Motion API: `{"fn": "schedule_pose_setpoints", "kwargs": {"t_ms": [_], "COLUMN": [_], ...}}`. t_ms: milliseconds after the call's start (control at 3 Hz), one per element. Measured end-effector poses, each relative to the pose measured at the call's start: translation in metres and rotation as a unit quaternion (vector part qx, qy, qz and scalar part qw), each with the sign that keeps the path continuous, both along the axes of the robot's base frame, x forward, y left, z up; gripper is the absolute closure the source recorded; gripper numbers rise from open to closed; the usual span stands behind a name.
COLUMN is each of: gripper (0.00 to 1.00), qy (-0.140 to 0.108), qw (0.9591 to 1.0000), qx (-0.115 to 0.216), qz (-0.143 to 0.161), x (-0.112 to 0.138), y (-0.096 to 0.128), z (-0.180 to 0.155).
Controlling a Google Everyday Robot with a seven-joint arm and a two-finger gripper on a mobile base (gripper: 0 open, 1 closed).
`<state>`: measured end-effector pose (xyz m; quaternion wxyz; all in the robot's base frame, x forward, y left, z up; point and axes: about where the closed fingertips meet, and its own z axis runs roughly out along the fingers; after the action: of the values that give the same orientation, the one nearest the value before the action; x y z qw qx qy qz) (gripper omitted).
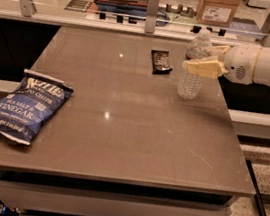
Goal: Move water bottle near blue chip bag
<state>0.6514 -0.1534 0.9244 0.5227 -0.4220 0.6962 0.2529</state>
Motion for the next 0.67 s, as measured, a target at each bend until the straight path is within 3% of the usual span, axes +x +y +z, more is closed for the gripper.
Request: {"fn": "schedule_pose_setpoints", "kwargs": {"t_ms": [333,667], "gripper": [0.85,1.0], "qy": [0.0,0.001], "qw": [1.0,1.0], "qx": [0.0,0.001], "qz": [0.002,0.004], "x": [0.0003,0.0005], "y": [0.0027,0.0054], "z": [-0.0005,-0.001]}}
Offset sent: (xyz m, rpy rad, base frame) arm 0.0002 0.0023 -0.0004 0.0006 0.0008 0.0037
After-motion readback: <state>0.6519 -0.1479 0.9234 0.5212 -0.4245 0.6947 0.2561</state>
